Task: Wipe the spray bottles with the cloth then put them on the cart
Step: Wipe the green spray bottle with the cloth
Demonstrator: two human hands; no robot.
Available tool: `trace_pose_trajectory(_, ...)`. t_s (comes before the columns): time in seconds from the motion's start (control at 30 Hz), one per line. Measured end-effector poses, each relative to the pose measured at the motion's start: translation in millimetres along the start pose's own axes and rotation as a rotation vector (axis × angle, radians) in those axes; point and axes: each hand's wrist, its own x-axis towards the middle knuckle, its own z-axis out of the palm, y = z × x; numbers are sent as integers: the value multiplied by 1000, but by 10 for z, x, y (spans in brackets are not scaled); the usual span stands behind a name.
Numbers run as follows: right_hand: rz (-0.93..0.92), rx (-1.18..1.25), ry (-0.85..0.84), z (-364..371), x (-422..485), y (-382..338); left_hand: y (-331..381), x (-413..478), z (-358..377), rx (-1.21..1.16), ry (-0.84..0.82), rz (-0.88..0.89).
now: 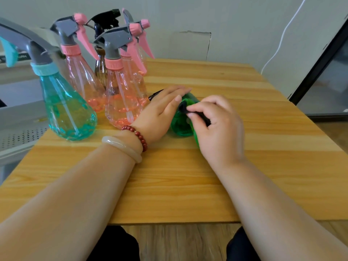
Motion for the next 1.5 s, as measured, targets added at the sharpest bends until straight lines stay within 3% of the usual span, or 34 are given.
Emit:
trace_pose_trajectory(0.1,18,3,3,14,-4,-34,1,11,-1,-17,-9,-18)
trace_pose_trajectory(0.23,-32,-5,-187,72,-60,-66,-15,14,-11,-16,-19,-32)
trace_pose_trajectory(0.37,30,14,20,24,-9,-7,-13,18,-17,-15,-28,-32)
trace_pose_trajectory(0.43,56,21,46,16,-2,5,0,16,-21,-16,-39,-46)
trace_pose_trajectory(0.63,-6,-43,-218,59,-51,3,10,9,-41,-11,-35,-33)
trace_pose_trajectory(0.83,93,6,43,-7,7,21,-4,11,-31,-23,-53,-56)
trace_pose_trajectory(1.0,-51,-77,-298,67,-58,0,-2,19,-32,-51,-64,-53)
trace_pose_trajectory(1.03,-81,-101,-305,70,-63,0,2,22,-34,-50,-68,-60)
trace_pose_trajectory(1.2,66,3,41,-17,9,25,0,23,-44,-23,-76,-57)
trace_pose_trajectory(1.27,64,24,7,-6,11,27,2,22,-49,-23,-80,-57)
trace_pose_trajectory(1.4,-63,-41,-223,58,-44,4,7,28,-61,-41,-78,-53)
trace_pose_trajectory(1.5,-64,-63,-163,50,-46,16,11,28,-71,-36,-81,-49)
